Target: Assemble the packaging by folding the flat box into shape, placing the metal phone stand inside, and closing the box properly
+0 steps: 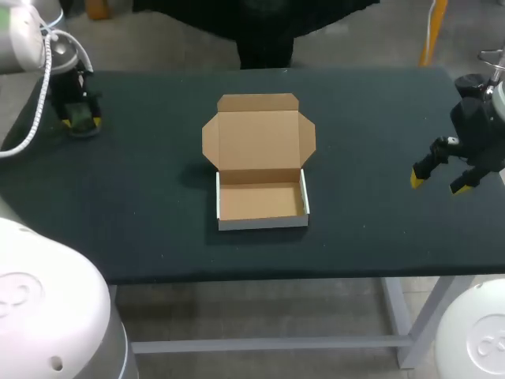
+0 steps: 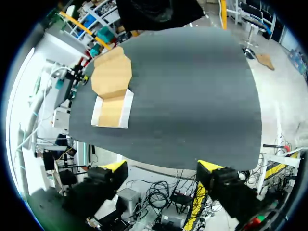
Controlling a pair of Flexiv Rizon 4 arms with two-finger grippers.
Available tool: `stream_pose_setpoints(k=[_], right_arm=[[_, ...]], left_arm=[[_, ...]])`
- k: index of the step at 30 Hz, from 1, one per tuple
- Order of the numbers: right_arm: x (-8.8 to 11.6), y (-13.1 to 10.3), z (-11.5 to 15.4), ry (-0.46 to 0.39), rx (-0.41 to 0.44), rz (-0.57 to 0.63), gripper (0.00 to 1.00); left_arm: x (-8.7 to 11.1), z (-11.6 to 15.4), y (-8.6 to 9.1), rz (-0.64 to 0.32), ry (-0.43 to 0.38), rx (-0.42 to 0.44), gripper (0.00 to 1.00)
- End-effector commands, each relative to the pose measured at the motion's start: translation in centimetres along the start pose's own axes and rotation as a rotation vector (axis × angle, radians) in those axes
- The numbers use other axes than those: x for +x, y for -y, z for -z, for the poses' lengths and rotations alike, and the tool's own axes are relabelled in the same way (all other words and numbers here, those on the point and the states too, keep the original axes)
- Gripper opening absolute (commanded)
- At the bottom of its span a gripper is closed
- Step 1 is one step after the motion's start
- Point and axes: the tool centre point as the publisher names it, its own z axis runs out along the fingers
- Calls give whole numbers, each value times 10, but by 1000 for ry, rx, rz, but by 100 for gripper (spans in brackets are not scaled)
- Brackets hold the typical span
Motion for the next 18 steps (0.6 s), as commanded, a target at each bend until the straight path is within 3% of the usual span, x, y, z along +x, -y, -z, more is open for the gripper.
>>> stream_pose_setpoints(k=[1, 4, 12, 18], right_arm=[[0, 0, 2, 1, 4, 0, 100], [0, 0, 2, 1, 4, 0, 100], [12, -11, -9, -101, -132, 275, 100], [9, -13, -16, -106, -198, 442, 100]], left_arm=[[4, 22, -25, -8, 15, 33, 0], [6, 30, -35, -19, 21, 40, 0], [7, 46, -55, -30, 11, 46, 0], [11, 59, -69, -56, -9, 44, 0]])
